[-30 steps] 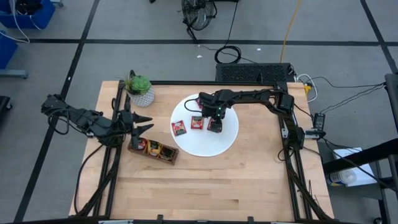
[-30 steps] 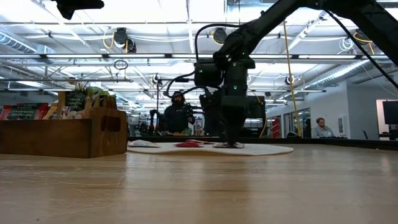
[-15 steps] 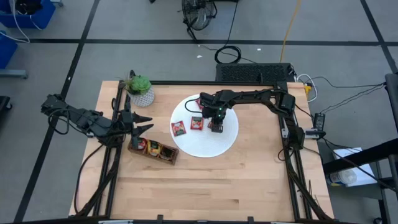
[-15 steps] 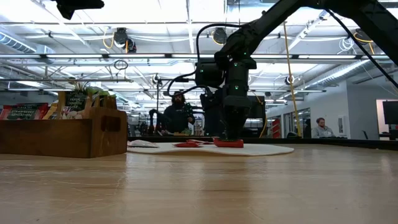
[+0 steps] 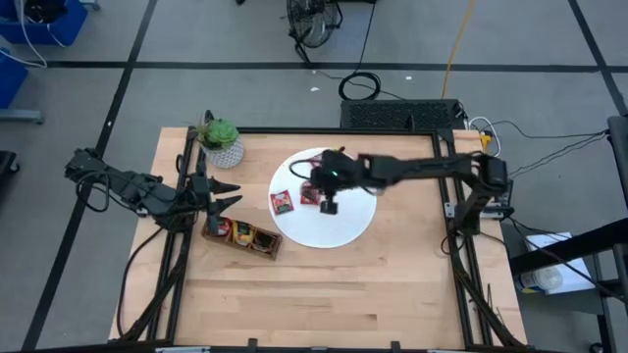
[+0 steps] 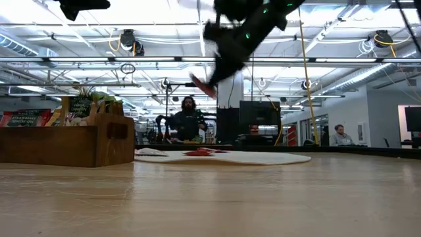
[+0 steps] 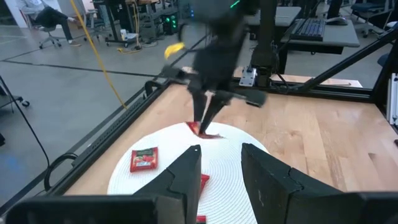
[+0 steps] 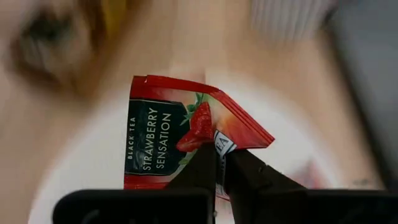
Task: Pick & Place Tea
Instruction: Put the red tea bag into the left section of the wooden organizer
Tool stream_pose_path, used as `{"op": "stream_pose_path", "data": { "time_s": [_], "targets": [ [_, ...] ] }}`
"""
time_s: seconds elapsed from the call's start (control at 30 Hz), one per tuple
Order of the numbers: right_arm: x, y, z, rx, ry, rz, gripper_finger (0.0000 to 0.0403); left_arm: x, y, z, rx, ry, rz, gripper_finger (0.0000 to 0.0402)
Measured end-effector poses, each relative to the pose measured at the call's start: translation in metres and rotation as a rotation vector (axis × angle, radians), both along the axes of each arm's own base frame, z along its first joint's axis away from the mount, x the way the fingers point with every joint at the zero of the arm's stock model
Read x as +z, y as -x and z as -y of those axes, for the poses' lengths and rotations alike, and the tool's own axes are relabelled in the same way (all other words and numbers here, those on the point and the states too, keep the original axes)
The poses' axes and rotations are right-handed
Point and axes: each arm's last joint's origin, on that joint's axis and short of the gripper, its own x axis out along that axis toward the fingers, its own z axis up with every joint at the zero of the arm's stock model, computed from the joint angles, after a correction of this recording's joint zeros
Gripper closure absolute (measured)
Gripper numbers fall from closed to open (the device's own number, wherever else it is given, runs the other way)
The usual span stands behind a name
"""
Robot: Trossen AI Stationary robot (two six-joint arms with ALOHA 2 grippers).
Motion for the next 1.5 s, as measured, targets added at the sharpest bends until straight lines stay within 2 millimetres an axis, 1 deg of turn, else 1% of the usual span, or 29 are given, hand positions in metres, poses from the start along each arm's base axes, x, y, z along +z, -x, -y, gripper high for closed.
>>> {"op": "stream_pose_path", "data": {
  "time_s": [0.03,0.1,0.23,0.3,0.37,0.47,0.57,0.67,0.83,0.93,1.0,1.1,1.23,1.4,1.5],
  "targets": [
    [0.002,-0.002,-0.008,0.018,0.039,0.111,0.0395,0.000,0.000,0.000,0.000,0.000,0.000,0.0282],
    [-0.005,-0.004,-0.022,0.043,0.115,0.339,0.0395,0.002,-0.001,0.000,0.000,0.009,0.019,0.0282],
    [-0.021,0.002,-0.047,0.053,0.253,0.776,0.0395,0.014,-0.003,0.001,0.015,0.023,0.136,0.0282],
    [-0.026,0.009,-0.053,0.023,0.301,0.924,0.0395,0.019,-0.003,0.001,0.018,0.048,0.188,0.0282],
    [-0.032,0.011,-0.056,-0.014,0.340,0.995,0.0395,0.025,-0.003,0.001,0.024,0.070,0.240,0.0282],
    [-0.040,0.008,-0.056,-0.034,0.354,0.998,0.0395,0.027,-0.007,-0.002,0.088,0.022,0.252,0.0282],
    [-0.041,0.001,-0.053,-0.043,0.358,1.004,0.0395,0.021,-0.016,-0.004,0.193,-0.016,0.208,0.0282],
    [-0.036,-0.007,-0.047,-0.089,0.411,1.005,0.0395,0.012,-0.039,-0.007,0.289,-0.033,0.168,0.0282],
    [-0.019,-0.014,-0.039,-0.114,0.458,1.046,0.0395,-0.007,-0.085,-0.010,0.366,-0.080,0.129,0.0282],
    [-0.019,-0.015,-0.036,-0.118,0.464,1.043,0.0395,-0.021,-0.107,-0.010,0.377,-0.142,0.084,0.0282],
    [-0.019,-0.015,-0.035,-0.120,0.465,1.040,0.0395,-0.027,-0.117,-0.009,0.375,-0.194,0.059,0.0282],
    [-0.020,-0.016,-0.033,-0.121,0.466,1.022,0.0395,-0.032,-0.125,-0.008,0.368,-0.250,0.041,0.0282],
    [-0.021,-0.015,-0.031,-0.130,0.468,1.018,0.0395,-0.036,-0.130,-0.007,0.364,-0.281,0.020,0.0282],
    [-0.019,-0.015,-0.029,-0.136,0.471,1.032,0.0395,-0.036,-0.130,-0.006,0.365,-0.270,0.027,0.0282],
    [-0.019,-0.015,-0.028,-0.140,0.472,1.034,0.0395,-0.036,-0.131,-0.006,0.334,-0.251,0.040,0.0282]
  ]
}}
